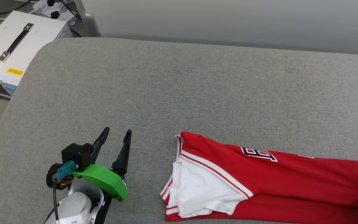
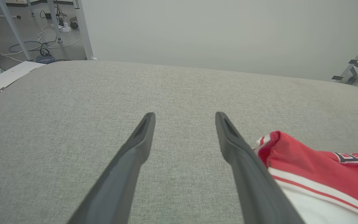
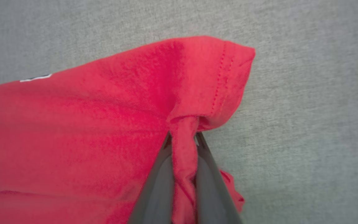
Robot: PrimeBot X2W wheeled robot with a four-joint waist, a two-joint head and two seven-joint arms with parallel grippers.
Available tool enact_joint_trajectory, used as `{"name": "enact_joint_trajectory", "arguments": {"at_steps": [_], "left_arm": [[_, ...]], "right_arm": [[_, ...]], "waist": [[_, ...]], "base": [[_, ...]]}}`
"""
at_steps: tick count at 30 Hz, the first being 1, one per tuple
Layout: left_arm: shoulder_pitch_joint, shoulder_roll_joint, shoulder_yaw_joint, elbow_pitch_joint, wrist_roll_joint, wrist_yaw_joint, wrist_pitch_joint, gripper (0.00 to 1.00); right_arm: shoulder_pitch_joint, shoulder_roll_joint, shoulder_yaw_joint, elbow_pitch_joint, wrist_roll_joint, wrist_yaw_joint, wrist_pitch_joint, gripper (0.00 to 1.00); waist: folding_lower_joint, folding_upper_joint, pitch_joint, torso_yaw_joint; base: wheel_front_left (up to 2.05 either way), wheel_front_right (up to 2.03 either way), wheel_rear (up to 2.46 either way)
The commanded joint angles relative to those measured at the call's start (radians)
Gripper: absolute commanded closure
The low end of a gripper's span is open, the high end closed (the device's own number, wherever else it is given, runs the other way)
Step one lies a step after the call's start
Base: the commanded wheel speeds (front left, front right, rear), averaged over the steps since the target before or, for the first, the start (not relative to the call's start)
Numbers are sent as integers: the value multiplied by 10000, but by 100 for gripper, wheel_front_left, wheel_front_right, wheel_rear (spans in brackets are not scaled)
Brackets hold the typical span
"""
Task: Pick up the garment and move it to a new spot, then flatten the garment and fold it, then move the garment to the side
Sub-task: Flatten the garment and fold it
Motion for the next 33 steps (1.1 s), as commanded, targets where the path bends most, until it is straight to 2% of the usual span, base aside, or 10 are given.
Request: {"name": "enact_joint_trajectory", "arguments": {"at_steps": [1,4,9,19,27,33], "left_arm": [[196,-59,27,49,97,-35,-57,0],[251,-81,12,113,104,-62,-57,0],[396,-162,14,170,90,-89,-57,0],[786,-338,50,279,62,-152,-57,0],[981,-463,159,268,72,-178,-57,0],[1020,-522,273,268,119,-219,-57,0]], "right_arm": [[-30,-305,-173,143,-250,-19,-186,100],[-25,-473,-248,308,-426,-19,-351,100],[137,-268,-177,85,-42,-19,-388,100],[1106,342,550,-1825,655,-19,155,100],[1380,1524,1455,-3595,743,-19,1063,100],[1035,2687,2046,-4104,924,-19,1447,100]], "waist": [[0,-1,-57,-11],[0,-1,-197,-18],[0,-1,-523,-18],[0,-1,-1312,134],[0,-1,-1501,369],[0,-1,-1469,579]], "base": [[0,0,0],[0,0,0],[0,0,0],[0,0,0],[0,0,0],[0,0,0]]}}
